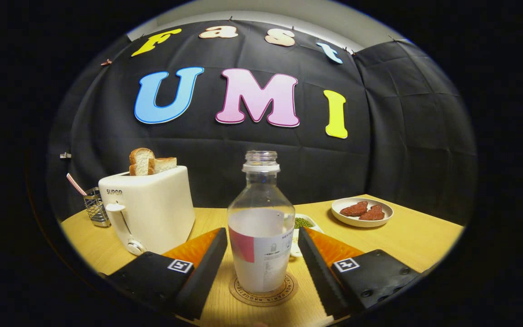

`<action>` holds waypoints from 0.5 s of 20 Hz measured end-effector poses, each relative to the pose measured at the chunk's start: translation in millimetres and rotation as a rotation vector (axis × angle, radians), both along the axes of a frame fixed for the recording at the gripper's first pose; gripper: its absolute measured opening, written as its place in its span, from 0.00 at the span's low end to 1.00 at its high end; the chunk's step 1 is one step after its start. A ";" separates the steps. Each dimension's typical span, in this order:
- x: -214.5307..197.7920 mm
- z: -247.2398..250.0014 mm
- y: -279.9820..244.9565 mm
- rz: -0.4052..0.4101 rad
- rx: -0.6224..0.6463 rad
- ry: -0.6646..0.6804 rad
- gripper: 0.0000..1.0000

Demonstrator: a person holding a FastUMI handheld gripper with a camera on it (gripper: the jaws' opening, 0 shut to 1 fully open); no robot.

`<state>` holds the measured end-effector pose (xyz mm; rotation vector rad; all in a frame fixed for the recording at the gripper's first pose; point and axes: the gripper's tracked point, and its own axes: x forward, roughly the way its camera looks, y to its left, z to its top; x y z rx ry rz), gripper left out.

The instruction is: Take the bottle from table, then pour the juice into the cup, finally place the bottle on the coaster

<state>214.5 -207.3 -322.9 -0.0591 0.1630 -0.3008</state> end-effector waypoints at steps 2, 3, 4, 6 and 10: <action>-3.6 5.1 0.1 0.000 -0.003 -0.002 0.99; -6.9 7.5 1.7 0.008 -0.003 0.000 0.99; -11.2 9.7 4.0 0.016 -0.003 0.006 0.99; -23.9 18.1 4.5 0.025 -0.009 0.025 0.99; -62.6 54.2 9.1 0.061 -0.032 0.039 0.97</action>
